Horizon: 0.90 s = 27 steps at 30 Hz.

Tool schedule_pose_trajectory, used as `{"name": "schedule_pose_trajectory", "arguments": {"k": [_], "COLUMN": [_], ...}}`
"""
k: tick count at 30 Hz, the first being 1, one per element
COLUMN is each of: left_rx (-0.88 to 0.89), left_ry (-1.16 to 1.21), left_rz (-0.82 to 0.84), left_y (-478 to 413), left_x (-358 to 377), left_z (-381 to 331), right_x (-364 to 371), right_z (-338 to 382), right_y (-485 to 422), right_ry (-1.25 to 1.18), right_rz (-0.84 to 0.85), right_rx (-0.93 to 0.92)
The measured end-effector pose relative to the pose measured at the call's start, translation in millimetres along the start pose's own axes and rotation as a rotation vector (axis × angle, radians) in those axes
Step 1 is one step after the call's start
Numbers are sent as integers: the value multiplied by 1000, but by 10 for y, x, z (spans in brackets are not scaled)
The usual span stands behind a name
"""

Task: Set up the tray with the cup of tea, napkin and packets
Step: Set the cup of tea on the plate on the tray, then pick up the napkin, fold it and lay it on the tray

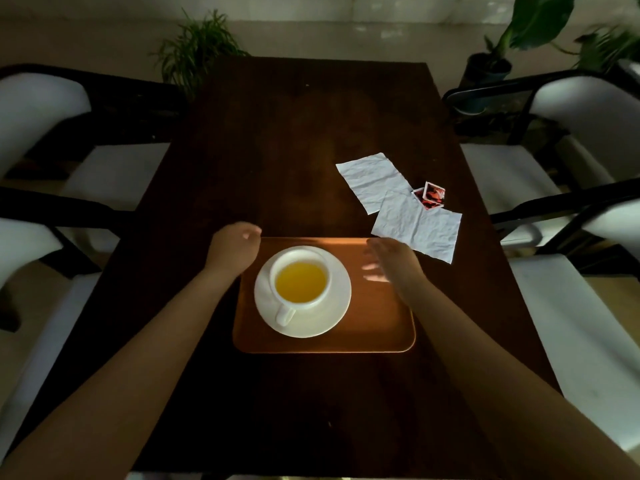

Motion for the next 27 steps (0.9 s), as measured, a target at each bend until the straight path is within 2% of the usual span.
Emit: {"name": "schedule_pose_trajectory", "arguments": {"k": [5, 8, 10, 13, 15, 20, 24, 27], "left_rx": [168, 244, 193, 49, 71, 96, 55, 5], "left_ry": [-95, -76, 9, 128, 29, -194, -307, -228], "left_rz": [13, 94, 184, 423, 476, 381, 308, 267], "left_y": [-264, -322, -355, -296, -285, -412, -480, -508], "left_x": [94, 502, 867, 1508, 1826, 2229, 2442, 2545], "left_z": [-811, -1250, -1424, -1539, -1558, -1495, -1471, -1460], "right_x": [-620, -982, -1166, -1283, -1285, -1169, -1163, -1195], "right_z": [96, -31, -126, -242, -291, -357, -383, -382], "right_y": [-252, -433, -527, -605, -669, -820, -897, -931], "right_ry": [-16, 123, 306, 551, 676, 943, 861, 796], "right_rz": [-99, -188, -245, -274, -256, -217, -298, -369], "right_rx": [21, 64, 48, -10, -68, -209, -256, -304]}}
Point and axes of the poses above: each hand's wrist, its own y-axis away from the middle knuckle, its own x-axis out of the palm, z = x × y, the point moved 7 cm from there along -y, towards the middle knuckle, and after that the axes turned 3 degrees about -z, right-handed, at the moved point
